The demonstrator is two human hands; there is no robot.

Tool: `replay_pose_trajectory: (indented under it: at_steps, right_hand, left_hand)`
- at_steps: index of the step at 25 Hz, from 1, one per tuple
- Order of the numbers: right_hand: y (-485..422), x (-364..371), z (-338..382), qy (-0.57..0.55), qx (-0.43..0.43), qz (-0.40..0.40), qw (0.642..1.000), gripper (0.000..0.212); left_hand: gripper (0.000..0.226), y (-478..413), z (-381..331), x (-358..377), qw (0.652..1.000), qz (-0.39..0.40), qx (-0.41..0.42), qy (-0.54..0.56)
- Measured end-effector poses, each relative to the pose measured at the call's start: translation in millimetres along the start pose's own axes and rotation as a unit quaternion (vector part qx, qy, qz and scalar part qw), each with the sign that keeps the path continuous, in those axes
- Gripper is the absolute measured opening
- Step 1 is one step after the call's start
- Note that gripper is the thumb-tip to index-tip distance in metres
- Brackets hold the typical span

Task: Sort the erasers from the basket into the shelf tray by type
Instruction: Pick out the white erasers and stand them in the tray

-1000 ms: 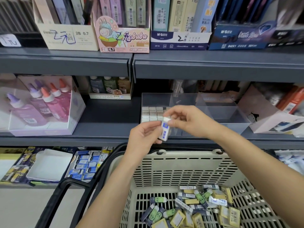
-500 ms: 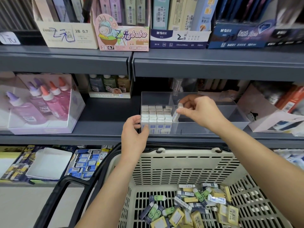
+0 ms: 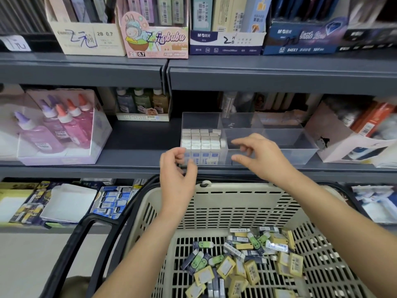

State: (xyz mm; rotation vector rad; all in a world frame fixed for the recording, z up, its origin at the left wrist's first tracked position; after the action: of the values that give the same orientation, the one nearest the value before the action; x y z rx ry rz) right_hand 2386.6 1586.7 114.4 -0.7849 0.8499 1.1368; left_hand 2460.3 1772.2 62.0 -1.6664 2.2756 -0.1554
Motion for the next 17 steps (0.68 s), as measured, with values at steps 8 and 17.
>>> replay_pose_trajectory:
  at_steps: [8, 17]
  right_hand:
    - [121, 67, -92, -0.025, 0.222, 0.183, 0.957, 0.021]
    - [158, 140, -146, 0.058, 0.289, 0.276, 0.915, 0.068]
  left_hand:
    - [0.020, 83, 18, 65, 0.964, 0.258, -0.032, -0.047]
    - [0.008, 108, 74, 57, 0.909, 0.346, -0.193, -0.128]
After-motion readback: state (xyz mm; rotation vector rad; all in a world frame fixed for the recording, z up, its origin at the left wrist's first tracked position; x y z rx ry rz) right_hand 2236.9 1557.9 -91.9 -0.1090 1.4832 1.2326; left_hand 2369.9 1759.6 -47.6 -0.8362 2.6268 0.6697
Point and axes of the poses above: each hand's wrist, its own y-axis away from the middle knuckle, its own x-axis out of the palm, z = x × y, the point moved 4 cm from there along -y, towards the middle knuckle, and after that the axes turned 8 degrees about z, right-handed, at the moved point
